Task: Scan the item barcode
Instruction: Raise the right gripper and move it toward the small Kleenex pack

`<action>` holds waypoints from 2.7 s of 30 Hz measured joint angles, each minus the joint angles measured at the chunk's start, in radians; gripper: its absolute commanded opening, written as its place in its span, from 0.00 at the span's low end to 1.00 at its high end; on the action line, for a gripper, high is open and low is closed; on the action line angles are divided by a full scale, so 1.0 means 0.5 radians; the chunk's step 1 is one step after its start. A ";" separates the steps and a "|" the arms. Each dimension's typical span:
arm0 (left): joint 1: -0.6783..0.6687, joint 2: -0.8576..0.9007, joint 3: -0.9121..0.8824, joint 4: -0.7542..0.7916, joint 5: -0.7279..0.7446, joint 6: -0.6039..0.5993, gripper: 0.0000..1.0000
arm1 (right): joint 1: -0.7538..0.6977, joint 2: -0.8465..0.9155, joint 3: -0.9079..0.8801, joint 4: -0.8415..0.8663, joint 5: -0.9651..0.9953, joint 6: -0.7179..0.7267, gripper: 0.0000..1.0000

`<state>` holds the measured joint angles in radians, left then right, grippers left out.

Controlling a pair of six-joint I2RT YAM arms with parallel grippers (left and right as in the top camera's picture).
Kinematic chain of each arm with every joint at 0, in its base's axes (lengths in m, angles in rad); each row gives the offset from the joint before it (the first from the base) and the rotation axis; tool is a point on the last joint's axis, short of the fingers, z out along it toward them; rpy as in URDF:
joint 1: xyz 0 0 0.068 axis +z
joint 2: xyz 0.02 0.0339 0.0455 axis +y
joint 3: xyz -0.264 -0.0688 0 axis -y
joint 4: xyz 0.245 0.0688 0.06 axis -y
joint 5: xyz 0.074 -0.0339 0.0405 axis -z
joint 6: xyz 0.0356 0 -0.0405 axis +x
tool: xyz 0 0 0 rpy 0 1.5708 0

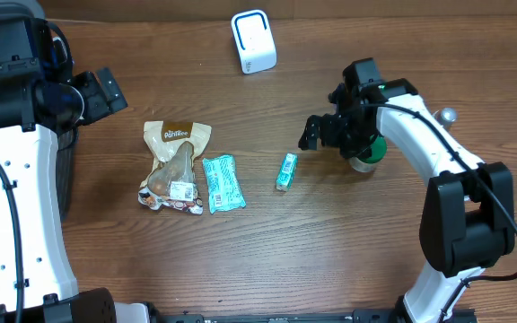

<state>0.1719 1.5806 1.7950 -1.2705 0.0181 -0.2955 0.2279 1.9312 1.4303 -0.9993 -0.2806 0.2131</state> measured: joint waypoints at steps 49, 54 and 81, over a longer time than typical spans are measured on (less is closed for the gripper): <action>0.000 0.000 0.000 -0.001 0.000 0.000 1.00 | -0.124 -0.421 -0.026 -0.029 0.165 0.195 1.00; 0.000 0.000 0.000 -0.001 0.000 0.000 1.00 | -0.124 -0.421 -0.026 -0.029 0.156 0.195 1.00; 0.000 0.000 0.000 -0.001 0.000 0.000 0.99 | 0.069 -0.421 -0.027 -0.056 0.157 0.350 0.23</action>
<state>0.1719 1.5806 1.7950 -1.2709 0.0181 -0.2955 0.2626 1.7206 1.4170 -1.0271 -0.2020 0.3882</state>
